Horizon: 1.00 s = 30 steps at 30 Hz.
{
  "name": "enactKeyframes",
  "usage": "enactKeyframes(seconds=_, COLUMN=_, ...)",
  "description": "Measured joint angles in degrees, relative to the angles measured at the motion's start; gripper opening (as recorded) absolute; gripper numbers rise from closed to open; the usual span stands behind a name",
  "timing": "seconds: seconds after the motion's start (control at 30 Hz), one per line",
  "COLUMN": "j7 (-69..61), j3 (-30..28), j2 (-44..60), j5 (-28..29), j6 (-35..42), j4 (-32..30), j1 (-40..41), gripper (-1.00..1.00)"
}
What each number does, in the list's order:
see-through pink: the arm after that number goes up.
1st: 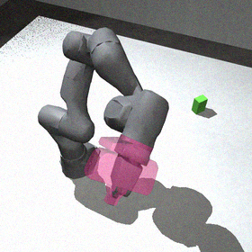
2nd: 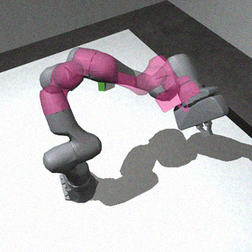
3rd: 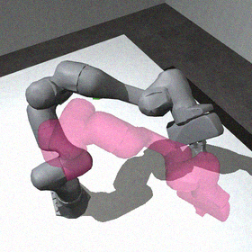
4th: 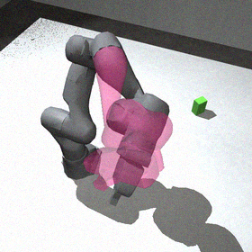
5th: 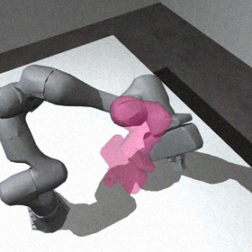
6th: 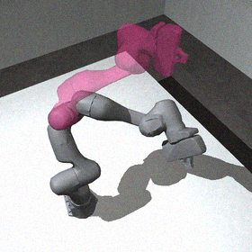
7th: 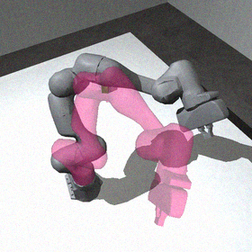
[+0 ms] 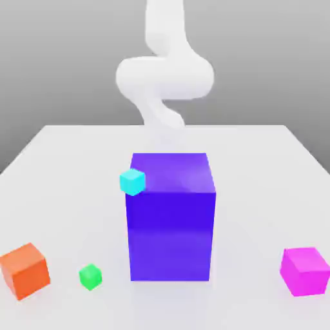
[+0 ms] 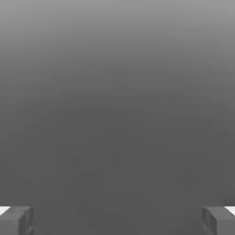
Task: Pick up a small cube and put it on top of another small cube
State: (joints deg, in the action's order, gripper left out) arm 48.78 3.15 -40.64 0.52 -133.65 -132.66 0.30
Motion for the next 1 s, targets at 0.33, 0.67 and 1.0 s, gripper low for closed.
enactKeyframes(seconds=0.33, j7=13.3, j3=12.7, j2=20.9, j5=4.0, j6=-7.6, j4=-3.6, j1=0.3, gripper=0.0)
enactKeyframes(seconds=0.67, j7=28.4, j3=20.7, j2=41.9, j5=10.7, j6=-14.9, j4=-7.0, j1=-5.1, gripper=0.0)
enactKeyframes(seconds=1.0, j7=41.1, j3=16.1, j2=62.4, j5=19.9, j6=-25.9, j4=-7.3, j1=-14.4, gripper=0.0)
